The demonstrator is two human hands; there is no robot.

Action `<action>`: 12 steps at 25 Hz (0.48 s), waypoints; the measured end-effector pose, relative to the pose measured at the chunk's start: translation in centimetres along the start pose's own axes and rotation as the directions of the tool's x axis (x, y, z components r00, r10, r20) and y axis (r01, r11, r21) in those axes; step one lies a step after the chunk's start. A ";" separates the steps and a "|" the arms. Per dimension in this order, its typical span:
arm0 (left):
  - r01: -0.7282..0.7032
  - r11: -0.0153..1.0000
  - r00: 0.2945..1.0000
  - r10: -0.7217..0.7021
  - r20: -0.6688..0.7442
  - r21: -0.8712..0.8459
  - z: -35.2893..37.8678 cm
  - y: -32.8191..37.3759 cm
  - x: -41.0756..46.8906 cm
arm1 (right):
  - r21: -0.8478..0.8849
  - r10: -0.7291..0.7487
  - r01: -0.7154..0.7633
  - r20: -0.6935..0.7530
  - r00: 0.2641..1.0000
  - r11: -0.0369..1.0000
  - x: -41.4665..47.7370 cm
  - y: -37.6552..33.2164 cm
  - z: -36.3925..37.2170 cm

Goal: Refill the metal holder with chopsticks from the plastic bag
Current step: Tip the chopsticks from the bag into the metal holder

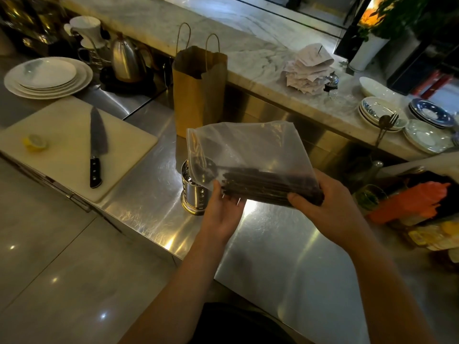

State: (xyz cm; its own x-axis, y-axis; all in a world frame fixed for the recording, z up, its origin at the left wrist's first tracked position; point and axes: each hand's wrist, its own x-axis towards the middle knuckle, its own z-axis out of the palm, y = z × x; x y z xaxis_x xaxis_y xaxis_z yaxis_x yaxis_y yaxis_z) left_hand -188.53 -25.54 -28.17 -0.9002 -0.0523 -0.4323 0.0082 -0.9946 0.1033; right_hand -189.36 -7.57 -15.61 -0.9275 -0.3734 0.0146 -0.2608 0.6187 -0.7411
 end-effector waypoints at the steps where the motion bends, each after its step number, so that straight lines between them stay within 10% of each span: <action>1: 0.002 1.000 1.000 -0.002 0.000 -0.002 0.0 0.0 0.0 | -0.009 -0.005 0.005 0.004 1.000 1.000 0.1 -0.1 0.0; 12: -0.005 1.000 1.000 0.005 -0.005 -0.007 0.0 0.7 -0.5 | -0.023 -0.011 0.012 0.020 1.000 1.000 0.6 -1.5 0.1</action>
State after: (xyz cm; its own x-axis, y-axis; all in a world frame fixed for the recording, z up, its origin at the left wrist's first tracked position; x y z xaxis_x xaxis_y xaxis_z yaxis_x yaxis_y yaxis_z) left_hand -188.07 -26.23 -27.87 -0.8978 -0.0582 -0.4365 0.0160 -0.9949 0.0998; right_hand -189.53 -8.80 -14.55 -0.9190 -0.3942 0.0092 -0.2776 0.6301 -0.7252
